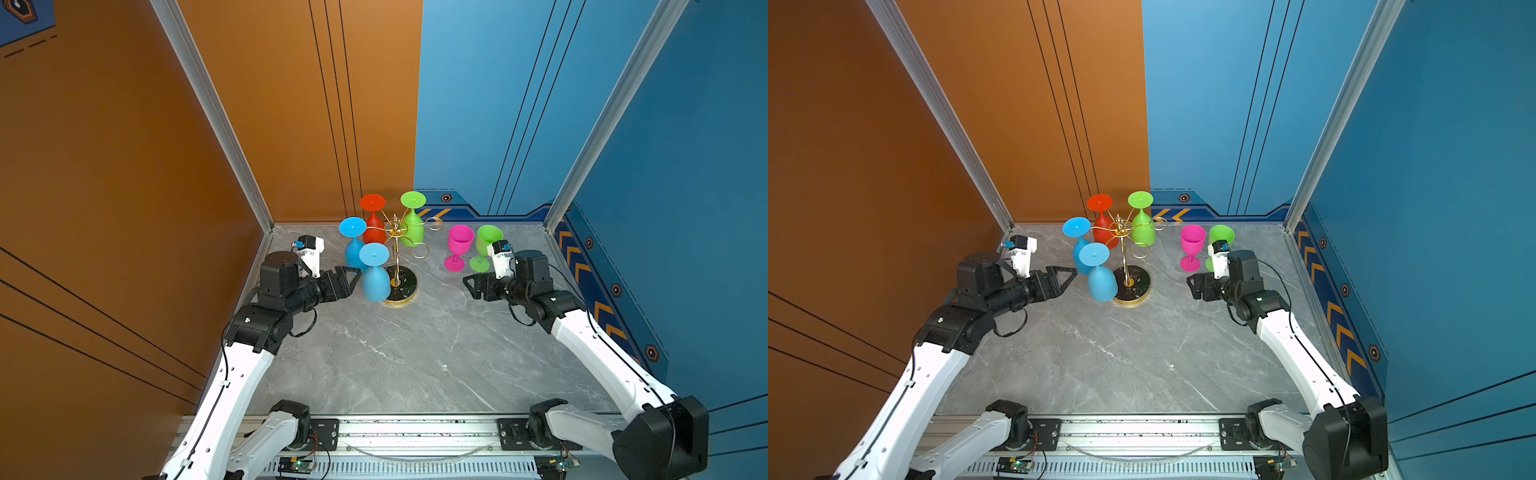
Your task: Take the wine glass off the wine glass rack
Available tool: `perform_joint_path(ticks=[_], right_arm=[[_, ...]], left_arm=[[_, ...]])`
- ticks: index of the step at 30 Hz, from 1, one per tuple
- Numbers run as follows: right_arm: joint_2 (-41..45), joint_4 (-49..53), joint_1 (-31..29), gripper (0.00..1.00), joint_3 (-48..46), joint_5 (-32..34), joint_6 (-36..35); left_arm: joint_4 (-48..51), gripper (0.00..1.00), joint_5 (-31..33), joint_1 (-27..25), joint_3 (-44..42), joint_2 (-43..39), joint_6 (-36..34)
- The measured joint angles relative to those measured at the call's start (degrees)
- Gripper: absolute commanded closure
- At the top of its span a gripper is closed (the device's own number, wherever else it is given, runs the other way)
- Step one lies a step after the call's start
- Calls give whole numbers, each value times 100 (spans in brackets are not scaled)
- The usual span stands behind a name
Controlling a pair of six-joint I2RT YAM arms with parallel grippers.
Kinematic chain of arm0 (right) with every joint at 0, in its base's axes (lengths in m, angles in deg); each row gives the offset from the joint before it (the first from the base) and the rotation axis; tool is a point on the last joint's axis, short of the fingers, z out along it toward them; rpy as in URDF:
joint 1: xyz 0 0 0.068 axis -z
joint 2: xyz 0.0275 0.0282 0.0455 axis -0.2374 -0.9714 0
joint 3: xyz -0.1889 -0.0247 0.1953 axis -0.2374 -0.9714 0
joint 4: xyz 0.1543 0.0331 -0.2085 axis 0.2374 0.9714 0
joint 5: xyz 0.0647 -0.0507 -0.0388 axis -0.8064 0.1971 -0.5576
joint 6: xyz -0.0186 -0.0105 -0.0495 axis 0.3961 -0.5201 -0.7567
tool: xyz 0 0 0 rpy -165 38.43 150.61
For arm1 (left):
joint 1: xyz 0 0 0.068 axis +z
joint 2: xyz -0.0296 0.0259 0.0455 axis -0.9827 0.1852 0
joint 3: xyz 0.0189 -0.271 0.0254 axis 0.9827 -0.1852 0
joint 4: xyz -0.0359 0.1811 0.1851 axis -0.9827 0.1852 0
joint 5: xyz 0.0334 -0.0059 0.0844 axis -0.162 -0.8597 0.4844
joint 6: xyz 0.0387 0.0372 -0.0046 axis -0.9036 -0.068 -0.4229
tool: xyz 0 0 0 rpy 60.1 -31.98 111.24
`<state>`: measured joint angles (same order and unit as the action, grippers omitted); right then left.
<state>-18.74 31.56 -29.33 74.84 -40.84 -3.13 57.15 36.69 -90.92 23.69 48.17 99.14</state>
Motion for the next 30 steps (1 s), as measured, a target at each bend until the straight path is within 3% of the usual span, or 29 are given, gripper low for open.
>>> perform_joint_path(ticks=[10,22,30], right_arm=[[437,-208,-254,12,-485,26,2],[732,-319,-291,12,-745,31,24],[874,-354,-319,12,-901,87,48]], left_arm=[[-660,40,-754,105,0,518,796],[-1290,60,-979,109,0,883,1355],[-1427,67,-1043,109,0,1117,1565]])
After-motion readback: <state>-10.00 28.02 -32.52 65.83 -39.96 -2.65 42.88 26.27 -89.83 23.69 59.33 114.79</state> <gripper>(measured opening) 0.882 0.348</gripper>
